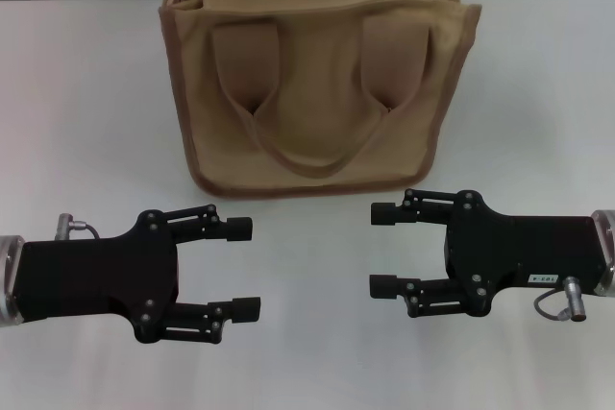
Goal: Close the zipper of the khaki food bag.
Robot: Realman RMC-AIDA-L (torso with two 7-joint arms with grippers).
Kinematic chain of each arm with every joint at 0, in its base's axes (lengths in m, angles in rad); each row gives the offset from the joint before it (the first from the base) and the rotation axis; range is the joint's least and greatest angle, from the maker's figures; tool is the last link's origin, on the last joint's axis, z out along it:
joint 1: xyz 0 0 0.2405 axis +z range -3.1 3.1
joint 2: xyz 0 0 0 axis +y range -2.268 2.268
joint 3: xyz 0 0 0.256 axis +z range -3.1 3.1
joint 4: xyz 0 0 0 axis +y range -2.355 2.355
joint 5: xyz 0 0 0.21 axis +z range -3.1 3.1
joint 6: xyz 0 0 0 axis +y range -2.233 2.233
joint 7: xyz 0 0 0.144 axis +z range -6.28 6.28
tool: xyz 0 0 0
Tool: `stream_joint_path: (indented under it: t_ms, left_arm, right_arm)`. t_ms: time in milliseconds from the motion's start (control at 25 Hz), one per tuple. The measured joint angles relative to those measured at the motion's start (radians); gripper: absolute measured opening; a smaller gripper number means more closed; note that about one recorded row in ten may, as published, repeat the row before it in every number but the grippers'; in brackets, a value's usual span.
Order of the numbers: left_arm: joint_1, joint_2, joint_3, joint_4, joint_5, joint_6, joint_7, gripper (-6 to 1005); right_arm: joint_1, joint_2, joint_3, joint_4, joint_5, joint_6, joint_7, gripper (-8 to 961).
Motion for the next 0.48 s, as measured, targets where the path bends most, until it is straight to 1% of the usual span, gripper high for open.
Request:
stream_joint_path:
  t_ms: [480]
  left_arm:
    - [0.002,0.000,0.000,0.000,0.000,0.002,0.000,833]
  right_arm:
    - [0.000,0.000,0.000,0.000,0.000,0.000,0.002,769]
